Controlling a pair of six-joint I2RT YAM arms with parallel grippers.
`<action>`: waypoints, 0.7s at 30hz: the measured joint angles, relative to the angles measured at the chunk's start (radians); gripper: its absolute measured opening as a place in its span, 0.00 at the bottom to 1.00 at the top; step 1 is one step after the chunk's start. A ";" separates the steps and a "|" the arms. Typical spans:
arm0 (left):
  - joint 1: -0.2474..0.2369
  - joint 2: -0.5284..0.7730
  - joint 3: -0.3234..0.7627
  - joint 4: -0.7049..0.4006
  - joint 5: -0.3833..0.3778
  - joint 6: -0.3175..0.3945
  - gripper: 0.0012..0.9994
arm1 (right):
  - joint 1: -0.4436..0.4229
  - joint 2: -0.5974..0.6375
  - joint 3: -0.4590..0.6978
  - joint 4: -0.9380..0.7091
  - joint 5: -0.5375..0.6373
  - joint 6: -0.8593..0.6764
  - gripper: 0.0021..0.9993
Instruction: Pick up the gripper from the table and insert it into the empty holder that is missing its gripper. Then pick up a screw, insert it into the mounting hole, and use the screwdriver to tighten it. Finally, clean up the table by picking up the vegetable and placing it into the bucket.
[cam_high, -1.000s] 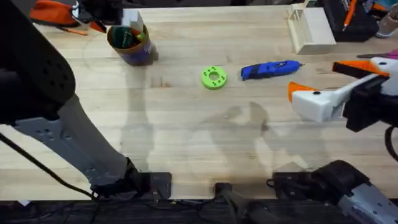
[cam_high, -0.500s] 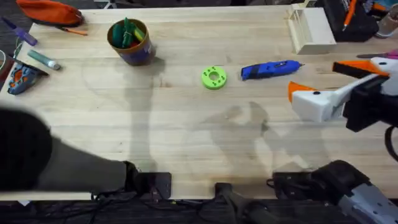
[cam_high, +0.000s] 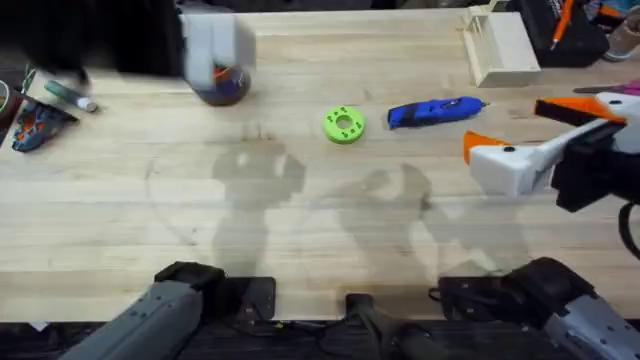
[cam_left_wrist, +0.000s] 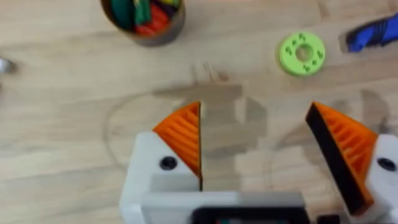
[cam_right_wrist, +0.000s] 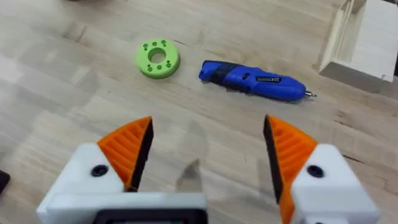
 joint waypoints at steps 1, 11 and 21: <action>-0.013 -0.028 -0.046 0.001 0.000 -0.020 0.99 | 0.000 0.000 0.000 0.000 0.000 0.000 0.98; -0.125 -0.288 -0.377 0.016 -0.004 -0.122 0.99 | 0.000 0.000 0.000 -0.064 0.000 0.000 0.98; -0.126 -0.316 -0.414 0.017 -0.012 -0.122 0.99 | 0.000 0.000 0.000 -0.082 0.000 0.000 0.98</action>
